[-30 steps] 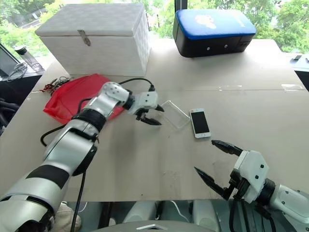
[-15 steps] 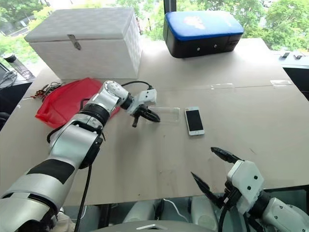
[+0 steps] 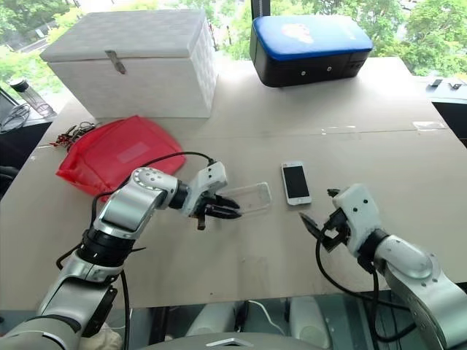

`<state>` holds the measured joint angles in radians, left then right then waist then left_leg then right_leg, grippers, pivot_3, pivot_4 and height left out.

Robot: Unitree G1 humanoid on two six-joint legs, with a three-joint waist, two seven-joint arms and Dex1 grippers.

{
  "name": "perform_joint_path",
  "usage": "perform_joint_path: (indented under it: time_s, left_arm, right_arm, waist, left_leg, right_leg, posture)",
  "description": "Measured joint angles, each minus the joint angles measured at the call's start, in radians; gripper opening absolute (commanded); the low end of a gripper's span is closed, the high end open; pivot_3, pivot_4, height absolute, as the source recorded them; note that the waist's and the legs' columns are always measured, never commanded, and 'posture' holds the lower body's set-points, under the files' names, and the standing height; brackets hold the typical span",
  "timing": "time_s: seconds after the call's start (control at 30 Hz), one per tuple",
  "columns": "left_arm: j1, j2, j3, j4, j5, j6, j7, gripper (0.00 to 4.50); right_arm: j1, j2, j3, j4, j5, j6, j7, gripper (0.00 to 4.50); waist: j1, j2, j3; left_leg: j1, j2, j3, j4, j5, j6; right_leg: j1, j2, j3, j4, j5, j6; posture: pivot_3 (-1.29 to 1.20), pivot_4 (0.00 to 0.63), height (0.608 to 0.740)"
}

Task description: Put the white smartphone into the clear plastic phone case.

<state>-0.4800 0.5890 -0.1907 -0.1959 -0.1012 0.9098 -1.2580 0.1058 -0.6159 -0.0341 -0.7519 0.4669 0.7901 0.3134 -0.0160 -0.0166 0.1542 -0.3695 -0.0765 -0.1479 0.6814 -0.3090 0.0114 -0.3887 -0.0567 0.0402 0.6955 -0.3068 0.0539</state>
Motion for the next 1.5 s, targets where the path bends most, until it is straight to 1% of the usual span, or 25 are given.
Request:
perform_joint_path:
  time_s: [0.03, 0.13, 0.17, 0.23, 0.27, 0.33, 0.43, 0.5, 0.53, 0.6, 0.63, 0.67, 0.7, 0.73, 0.83, 0.9, 0.97, 1.07, 1.13, 1.23, 1.3, 1.33, 1.4, 1.47, 1.5]
  left_arm:
    - [0.048, 0.002, 0.076, -0.051, -0.05, 0.0, 0.017, 3.09]
    - [0.136, 0.004, 0.224, -0.154, -0.162, -0.043, 0.023, 4.38]
    - [0.176, 0.004, 0.284, -0.189, -0.205, -0.056, 0.034, 4.45]
    - [0.232, 0.01, 0.349, -0.223, -0.236, -0.089, 0.055, 4.45]
    - [0.313, 0.016, 0.409, -0.253, -0.249, -0.123, 0.076, 4.45]
    - [0.404, 0.006, 0.462, -0.264, -0.267, -0.189, 0.091, 4.45]
    - [0.488, 0.02, 0.521, -0.29, -0.335, -0.271, 0.072, 4.45]
    - [0.496, 0.035, 0.543, -0.294, -0.366, -0.294, 0.063, 4.45]
    - [0.499, 0.052, 0.554, -0.295, -0.39, -0.314, 0.049, 4.45]
    - [0.498, 0.063, 0.564, -0.295, -0.412, -0.331, 0.036, 4.5]
    - [0.506, 0.087, 0.572, -0.293, -0.434, -0.358, 0.017, 4.5]
    - [0.505, 0.093, 0.572, -0.293, -0.439, -0.363, 0.014, 4.5]
    - [0.507, 0.094, 0.572, -0.293, -0.446, -0.37, 0.015, 4.5]
    - [0.51, 0.095, 0.566, -0.293, -0.454, -0.38, 0.017, 4.5]
    - [0.524, 0.098, 0.553, -0.293, -0.462, -0.393, 0.024, 4.5]
    - [0.55, 0.098, 0.544, -0.293, -0.469, -0.394, 0.046, 4.5]
    - [0.567, 0.077, 0.533, -0.292, -0.454, -0.414, 0.096, 4.5]
    - [0.569, 0.049, 0.524, -0.275, -0.453, -0.431, 0.135, 4.5]
    - [0.571, 0.048, 0.501, -0.244, -0.452, -0.457, 0.133, 4.5]
    - [0.583, 0.041, 0.488, -0.21, -0.45, -0.504, 0.131, 4.5]
    - [0.612, 0.041, 0.481, -0.186, -0.443, -0.555, 0.122, 4.5]
    - [0.62, 0.04, 0.478, -0.178, -0.44, -0.569, 0.12, 4.5]
    - [0.651, 0.035, 0.477, -0.165, -0.44, -0.604, 0.113, 4.5]
    - [0.683, 0.034, 0.485, -0.154, -0.44, -0.637, 0.113, 4.5]
    - [0.711, 0.034, 0.497, -0.152, -0.44, -0.658, 0.116, 4.5]
  right_arm:
    - [-0.047, 0.025, 0.043, 0.037, -0.016, 0.019, -0.013, 4.5]
    - [-0.132, 0.081, 0.128, 0.11, -0.061, 0.033, -0.04, 4.5]
    - [-0.166, 0.12, 0.159, 0.15, -0.093, 0.033, -0.066, 4.5]
    - [-0.194, 0.163, 0.188, 0.21, -0.127, 0.033, -0.097, 4.5]
    - [-0.227, 0.223, 0.2, 0.261, -0.146, 0.036, -0.127, 4.5]
    - [-0.262, 0.278, 0.214, 0.302, -0.179, 0.039, -0.168, 4.5]
    - [-0.309, 0.311, 0.222, 0.364, -0.227, 0.061, -0.208, 4.5]
    - [-0.321, 0.335, 0.215, 0.386, -0.233, 0.073, -0.214, 4.5]
    - [-0.334, 0.361, 0.209, 0.408, -0.234, 0.081, -0.215, 4.5]
    - [-0.344, 0.381, 0.205, 0.422, -0.236, 0.085, -0.221, 4.01]
    - [-0.366, 0.404, 0.193, 0.451, -0.234, 0.104, -0.217, 3.7]
    - [-0.374, 0.406, 0.19, 0.463, -0.233, 0.106, -0.211, 3.3]
    - [-0.378, 0.405, 0.19, 0.472, -0.234, 0.105, -0.202, 2.99]
    - [-0.38, 0.403, 0.191, 0.482, -0.237, 0.104, -0.186, 2.9]
    - [-0.374, 0.394, 0.191, 0.485, -0.241, 0.1, -0.165, 2.9]
    - [-0.358, 0.353, 0.188, 0.474, -0.238, 0.075, -0.12, 2.9]
    - [-0.333, 0.293, 0.171, 0.447, -0.217, 0.025, -0.036, 2.9]
    - [-0.329, 0.216, 0.158, 0.439, -0.165, -0.016, 0.103, 2.9]
    - [-0.384, 0.174, 0.157, 0.438, -0.122, -0.031, 0.211, 2.9]
    - [-0.509, 0.123, 0.166, 0.438, -0.103, -0.063, 0.326, 2.9]
    - [-0.609, 0.098, 0.211, 0.455, -0.103, -0.104, 0.428, 2.9]
    - [-0.63, 0.094, 0.231, 0.461, -0.107, -0.123, 0.458, 2.9]
    - [-0.682, 0.08, 0.312, 0.511, -0.142, -0.183, 0.544, 2.9]
    - [-0.725, 0.074, 0.398, 0.596, -0.206, -0.258, 0.603, 2.9]
    - [-0.761, 0.072, 0.454, 0.672, -0.266, -0.331, 0.643, 2.9]
  waist:
    - [-0.005, 0.0, 0.0]
    - [-0.011, 0.001, -0.001]
    - [-0.014, 0.001, -0.001]
    - [-0.009, 0.001, -0.001]
    - [-0.016, 0.001, -0.002]
    - [-0.021, 0.002, -0.002]
    - [-0.014, -0.001, -0.004]
    - [-0.004, -0.001, -0.004]
    - [-0.003, 0.0, -0.005]
    - [-0.004, 0.0, -0.005]
    - [-0.009, -0.001, -0.007]
    - [-0.014, -0.001, -0.008]
    - [-0.018, -0.001, -0.009]
    - [-0.025, -0.003, -0.011]
    - [-0.027, -0.005, -0.012]
    - [-0.023, -0.004, -0.012]
    - [-0.014, -0.004, -0.012]
    - [-0.01, 0.003, -0.006]
    - [-0.023, 0.008, -0.003]
    - [-0.031, 0.009, -0.002]
    - [-0.031, 0.009, -0.002]
    - [-0.027, 0.009, -0.002]
    - [-0.025, 0.009, -0.002]
    - [-0.022, 0.008, -0.002]
    - [-0.023, 0.008, -0.002]
  left_leg:
    - [-0.001, 0.0, 0.001, -0.002, 0.0, 0.0]
    - [-0.006, 0.0, 0.001, -0.002, 0.0, 0.0]
    - [-0.007, 0.0, 0.001, -0.002, 0.0, 0.0]
    - [-0.008, -0.001, 0.0, -0.002, 0.0, 0.0]
    - [-0.007, -0.001, 0.001, -0.002, 0.0, 0.0]
    - [-0.007, -0.001, 0.002, -0.002, 0.0, 0.0]
    - [-0.004, -0.001, 0.001, -0.001, 0.0, -0.001]
    - [0.006, -0.001, 0.001, -0.002, 0.0, -0.001]
    - [0.012, 0.0, 0.001, -0.004, -0.001, 0.002]
    - [0.017, 0.001, 0.002, -0.006, -0.002, 0.003]
    - [0.024, 0.001, 0.005, -0.011, -0.001, 0.002]
    - [0.024, 0.002, 0.005, -0.012, -0.001, 0.002]
    - [0.024, 0.002, 0.005, -0.012, -0.001, 0.002]
    - [0.025, 0.002, 0.005, -0.012, -0.001, 0.002]
    - [0.024, 0.002, 0.005, -0.013, -0.001, 0.002]
    - [0.024, 0.002, 0.005, -0.013, -0.001, 0.002]
    - [0.022, 0.002, 0.003, -0.013, -0.001, 0.002]
    - [0.019, 0.002, 0.003, -0.014, -0.001, 0.002]
    - [0.013, 0.003, 0.003, -0.015, 0.001, -0.002]
    - [0.004, 0.005, 0.005, -0.015, 0.001, -0.002]
    - [0.002, 0.006, 0.005, -0.017, 0.001, -0.003]
    - [0.002, 0.007, 0.004, -0.019, 0.001, -0.003]
    - [-0.001, 0.007, 0.003, -0.019, 0.001, -0.002]
    - [-0.004, 0.006, 0.003, -0.017, 0.0, -0.002]
    - [-0.009, 0.006, 0.003, -0.015, 0.0, -0.002]
  right_leg:
    - [-0.004, 0.0, 0.002, 0.0, 0.0, 0.0]
    - [-0.009, 0.0, 0.001, 0.0, 0.0, 0.0]
    - [-0.009, -0.001, 0.001, 0.0, 0.0, 0.0]
    - [-0.01, -0.001, 0.001, -0.001, 0.0, 0.0]
    - [-0.009, -0.001, 0.001, -0.001, 0.0, 0.0]
    - [-0.009, -0.002, 0.002, 0.0, 0.0, 0.0]
    - [-0.007, -0.001, 0.001, -0.001, 0.002, -0.002]
    - [0.002, -0.001, 0.001, 0.0, 0.002, -0.003]
    - [0.007, 0.0, 0.002, -0.001, 0.002, -0.003]
    - [0.011, 0.001, 0.003, -0.002, 0.002, -0.004]
    - [0.014, 0.002, 0.004, -0.002, 0.002, -0.004]
    - [0.014, 0.002, 0.004, -0.002, 0.002, -0.004]
    - [0.014, 0.002, 0.004, -0.002, 0.002, -0.004]
    - [0.014, 0.002, 0.004, -0.002, 0.002, -0.004]
    - [0.014, 0.002, 0.004, -0.002, 0.002, -0.004]
    - [0.014, 0.002, 0.004, -0.004, 0.003, -0.004]
    - [0.014, 0.002, 0.004, -0.007, 0.003, -0.004]
    - [0.011, 0.002, 0.004, -0.01, 0.003, -0.003]
    - [0.006, 0.002, 0.004, -0.009, 0.003, -0.003]
    - [-0.005, 0.003, 0.004, -0.008, 0.003, -0.004]
    - [-0.007, 0.003, 0.003, -0.011, 0.003, -0.004]
    - [-0.007, 0.003, 0.002, -0.013, 0.003, -0.004]
    - [-0.007, 0.003, 0.001, -0.017, 0.003, -0.004]
    - [-0.009, 0.002, 0.0, -0.018, 0.003, -0.004]
    - [-0.013, 0.002, 0.0, -0.018, 0.003, -0.004]
  posture:
    - [0.0, 0.15, 0.74]
    - [0.0, 0.15, 0.74]
    - [0.0, 0.15, 0.74]
    - [0.0, 0.15, 0.74]
    - [0.0, 0.15, 0.74]
    - [0.0, 0.15, 0.74]
    - [0.0, 0.15, 0.74]
    - [0.0, 0.15, 0.74]
    - [0.0, 0.15, 0.74]
    - [0.0, 0.15, 0.74]
    - [0.0, 0.15, 0.74]
    - [0.0, 0.15, 0.74]
    - [0.0, 0.15, 0.74]
    - [0.0, 0.15, 0.74]
    - [0.0, 0.15, 0.74]
    - [0.0, 0.15, 0.74]
    - [0.0, 0.15, 0.74]
    - [0.0, 0.15, 0.74]
    - [0.0, 0.15, 0.74]
    - [0.0, 0.15, 0.74]
    - [0.0, 0.15, 0.74]
    - [0.0, 0.15, 0.74]
    - [0.0, 0.15, 0.74]
    - [0.0, 0.15, 0.74]
    - [0.0, 0.15, 0.74]
